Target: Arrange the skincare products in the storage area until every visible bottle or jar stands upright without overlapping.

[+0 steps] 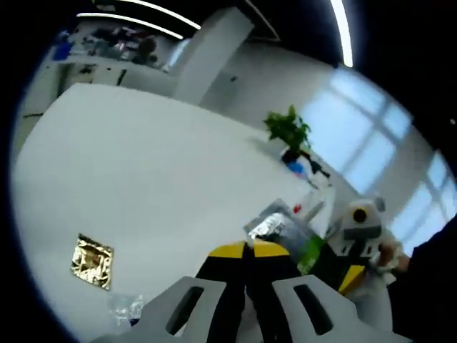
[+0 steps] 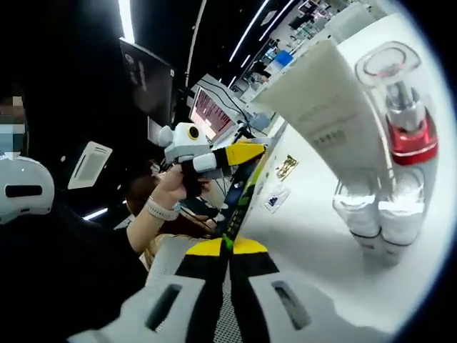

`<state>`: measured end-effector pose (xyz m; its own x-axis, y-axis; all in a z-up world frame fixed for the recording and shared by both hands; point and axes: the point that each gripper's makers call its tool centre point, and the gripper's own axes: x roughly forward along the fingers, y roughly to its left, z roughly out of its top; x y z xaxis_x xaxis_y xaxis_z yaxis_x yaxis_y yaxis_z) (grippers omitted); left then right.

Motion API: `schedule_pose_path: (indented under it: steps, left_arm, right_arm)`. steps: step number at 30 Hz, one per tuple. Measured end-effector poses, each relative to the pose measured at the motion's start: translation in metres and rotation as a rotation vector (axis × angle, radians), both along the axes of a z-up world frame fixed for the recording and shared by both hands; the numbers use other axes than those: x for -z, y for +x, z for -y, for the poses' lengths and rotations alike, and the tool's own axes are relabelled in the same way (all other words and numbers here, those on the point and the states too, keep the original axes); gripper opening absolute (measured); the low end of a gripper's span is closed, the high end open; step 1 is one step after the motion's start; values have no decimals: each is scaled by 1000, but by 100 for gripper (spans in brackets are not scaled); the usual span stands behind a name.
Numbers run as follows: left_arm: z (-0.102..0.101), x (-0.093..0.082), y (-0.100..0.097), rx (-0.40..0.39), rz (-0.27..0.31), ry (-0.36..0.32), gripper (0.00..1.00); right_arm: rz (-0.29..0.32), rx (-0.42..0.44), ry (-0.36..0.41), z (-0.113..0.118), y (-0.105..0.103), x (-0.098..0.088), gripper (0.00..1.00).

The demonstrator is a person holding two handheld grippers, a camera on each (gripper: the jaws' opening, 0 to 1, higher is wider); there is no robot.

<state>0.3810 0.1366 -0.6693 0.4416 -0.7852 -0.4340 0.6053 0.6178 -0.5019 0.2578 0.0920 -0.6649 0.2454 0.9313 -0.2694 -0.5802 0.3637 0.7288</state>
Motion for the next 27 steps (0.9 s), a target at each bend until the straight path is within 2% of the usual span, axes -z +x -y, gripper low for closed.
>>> schedule_pose_path:
  steps: [5,11,17,20,23,27]
  left_arm:
    - [10,17,-1,0,-14,56,0]
    - [12,36,1,17,-41,113,0]
    - [22,56,-4,44,-82,169,0]
    - [26,63,-5,57,-80,202,0]
    - [28,73,-7,77,-76,245,0]
    - [30,81,-9,92,-88,271,0]
  right_arm:
    - [12,18,-89,0,3,17,2]
    - [45,12,-200,5,5,34,2]
    - [47,4,-319,10,4,53,2]
    - [46,3,-340,10,4,60,2]
    - [18,7,-351,12,4,68,2]
    - [4,-12,-400,15,1,78,4]
